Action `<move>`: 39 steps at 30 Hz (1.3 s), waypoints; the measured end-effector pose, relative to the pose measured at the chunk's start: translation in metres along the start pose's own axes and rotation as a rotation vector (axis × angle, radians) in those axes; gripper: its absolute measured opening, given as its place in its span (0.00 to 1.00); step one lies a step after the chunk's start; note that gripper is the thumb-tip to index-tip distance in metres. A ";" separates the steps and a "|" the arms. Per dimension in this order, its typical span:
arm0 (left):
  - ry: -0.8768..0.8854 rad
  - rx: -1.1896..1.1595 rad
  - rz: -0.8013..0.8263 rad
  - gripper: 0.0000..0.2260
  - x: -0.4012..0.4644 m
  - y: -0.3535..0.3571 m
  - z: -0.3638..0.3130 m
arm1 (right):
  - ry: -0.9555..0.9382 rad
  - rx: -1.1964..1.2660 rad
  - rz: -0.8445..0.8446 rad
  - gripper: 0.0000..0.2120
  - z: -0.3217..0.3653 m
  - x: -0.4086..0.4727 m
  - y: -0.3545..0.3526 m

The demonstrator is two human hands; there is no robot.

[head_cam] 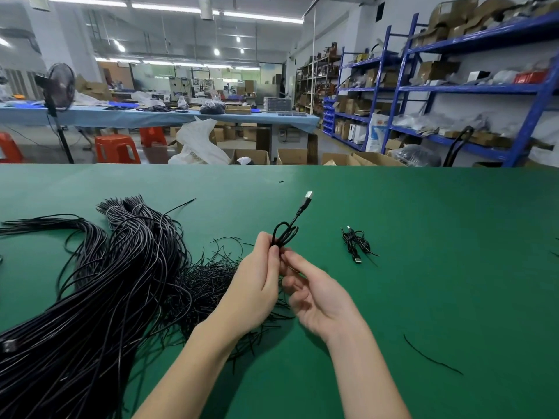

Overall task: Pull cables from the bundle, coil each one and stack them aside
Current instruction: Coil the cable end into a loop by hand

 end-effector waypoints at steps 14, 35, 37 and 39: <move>0.115 0.398 0.102 0.06 -0.001 -0.006 -0.002 | 0.007 -0.132 -0.135 0.01 0.011 -0.003 -0.003; -0.752 -0.753 0.167 0.11 0.004 -0.007 -0.001 | -1.457 -1.148 -0.570 0.04 0.025 -0.039 0.009; -0.824 -0.850 0.206 0.05 0.000 -0.013 0.002 | -1.461 -1.155 -0.512 0.04 0.027 -0.038 0.006; -0.847 -0.891 0.226 0.02 -0.001 -0.017 0.007 | -1.414 -1.150 -0.449 0.04 0.031 -0.036 0.005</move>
Point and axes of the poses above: each hand's wrist, its own x-axis towards the middle knuckle, its own y-axis out of the palm, z = x × y, the point moved 5 cm from there along x, towards the middle knuckle, and after that the axes turned 8 degrees about y, right-handed, at the moved point
